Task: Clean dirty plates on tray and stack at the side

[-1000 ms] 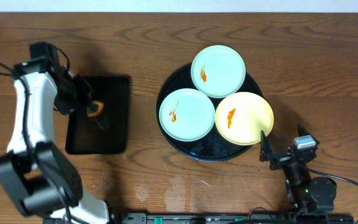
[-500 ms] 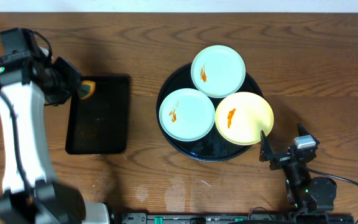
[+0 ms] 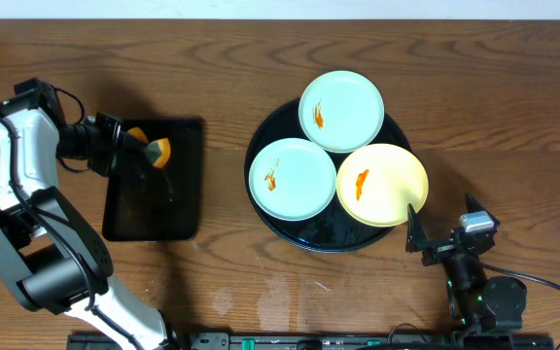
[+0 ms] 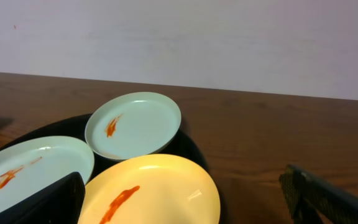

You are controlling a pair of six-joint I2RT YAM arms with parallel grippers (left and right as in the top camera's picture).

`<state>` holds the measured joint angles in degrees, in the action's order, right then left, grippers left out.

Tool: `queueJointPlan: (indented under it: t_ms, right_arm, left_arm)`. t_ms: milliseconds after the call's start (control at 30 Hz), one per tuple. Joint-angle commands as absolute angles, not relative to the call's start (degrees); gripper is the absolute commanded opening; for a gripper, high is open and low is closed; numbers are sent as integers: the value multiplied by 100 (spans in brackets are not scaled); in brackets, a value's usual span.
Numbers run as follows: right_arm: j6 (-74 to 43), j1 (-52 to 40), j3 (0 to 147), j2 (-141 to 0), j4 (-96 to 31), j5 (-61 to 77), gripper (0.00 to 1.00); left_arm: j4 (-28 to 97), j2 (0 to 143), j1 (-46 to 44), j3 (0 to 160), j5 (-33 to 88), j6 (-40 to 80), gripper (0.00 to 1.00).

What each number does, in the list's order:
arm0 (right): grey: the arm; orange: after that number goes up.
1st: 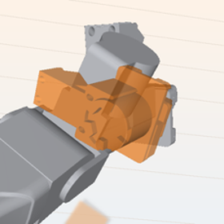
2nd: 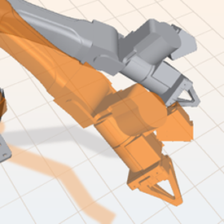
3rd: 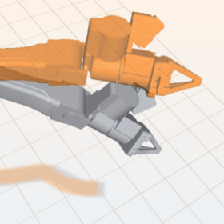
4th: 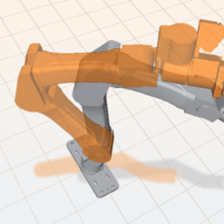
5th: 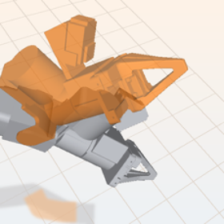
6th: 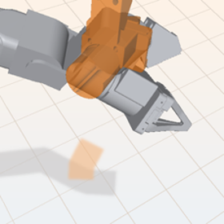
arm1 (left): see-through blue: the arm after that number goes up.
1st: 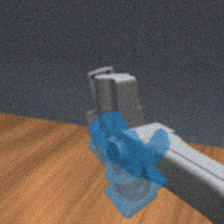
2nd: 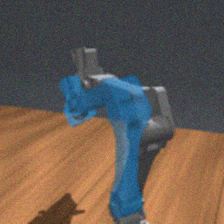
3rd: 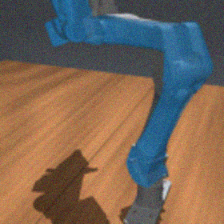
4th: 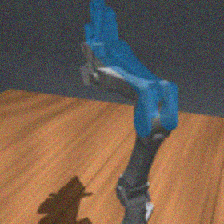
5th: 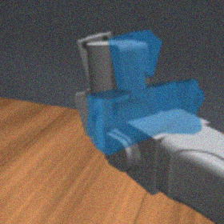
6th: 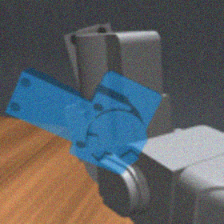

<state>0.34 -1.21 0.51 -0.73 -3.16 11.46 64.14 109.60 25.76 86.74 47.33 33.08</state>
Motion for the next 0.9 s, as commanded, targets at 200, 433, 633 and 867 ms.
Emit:
queueJointPlan:
  t_ms: [200,433,633,867]
  right_arm:
    - [93,-73,32,-49,-327,1096,99]
    - [93,-73,32,-49,-327,1096,99]
    - [93,-73,32,-49,-327,1096,99]
    - [93,-73,32,-49,-327,1096,99]
  left_arm:
    - [6429,10855,2633,8726,5894,3822,7]
    - [6436,10855,2836,8726,5957,3857,7]
    - [6700,10853,3061,8726,6134,4285,7]
    - [7144,10855,3111,8726,6938,4342,7]
